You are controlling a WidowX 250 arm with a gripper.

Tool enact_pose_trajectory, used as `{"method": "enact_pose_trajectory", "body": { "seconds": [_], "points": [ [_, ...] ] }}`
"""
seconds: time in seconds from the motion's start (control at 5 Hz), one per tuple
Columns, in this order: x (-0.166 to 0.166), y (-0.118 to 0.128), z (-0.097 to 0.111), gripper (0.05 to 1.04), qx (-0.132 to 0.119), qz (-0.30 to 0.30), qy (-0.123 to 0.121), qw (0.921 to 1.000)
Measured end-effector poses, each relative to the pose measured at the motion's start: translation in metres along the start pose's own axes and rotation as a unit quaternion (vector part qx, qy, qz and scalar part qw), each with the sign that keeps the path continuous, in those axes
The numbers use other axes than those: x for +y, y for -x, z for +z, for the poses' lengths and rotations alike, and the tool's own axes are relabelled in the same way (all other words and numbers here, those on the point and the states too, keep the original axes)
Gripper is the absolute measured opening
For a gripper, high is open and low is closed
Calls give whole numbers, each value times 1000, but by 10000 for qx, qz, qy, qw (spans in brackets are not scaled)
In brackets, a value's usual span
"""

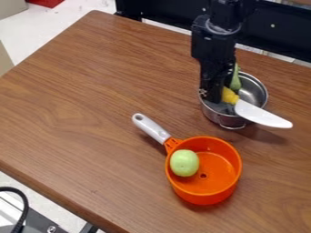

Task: Put the knife in the silver pot

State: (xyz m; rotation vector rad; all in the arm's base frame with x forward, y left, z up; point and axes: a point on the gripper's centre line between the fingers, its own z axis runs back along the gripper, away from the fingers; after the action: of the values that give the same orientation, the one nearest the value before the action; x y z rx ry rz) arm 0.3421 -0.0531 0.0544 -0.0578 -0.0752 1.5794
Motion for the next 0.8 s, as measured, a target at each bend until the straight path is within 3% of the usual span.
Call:
{"method": "enact_pose_trajectory", "body": {
  "seconds": [0.2, 0.4, 0.6, 0.8],
  "points": [
    [-2, 3, -5, 476, 62, 44, -82, 9999],
    [-4, 7, -6, 550, 184, 43, -11, 9998],
    [-5, 6, -5, 847, 125, -20, -23, 9999],
    [-7, 5, -5, 1003, 232, 29, 45, 9997]
  ]
}}
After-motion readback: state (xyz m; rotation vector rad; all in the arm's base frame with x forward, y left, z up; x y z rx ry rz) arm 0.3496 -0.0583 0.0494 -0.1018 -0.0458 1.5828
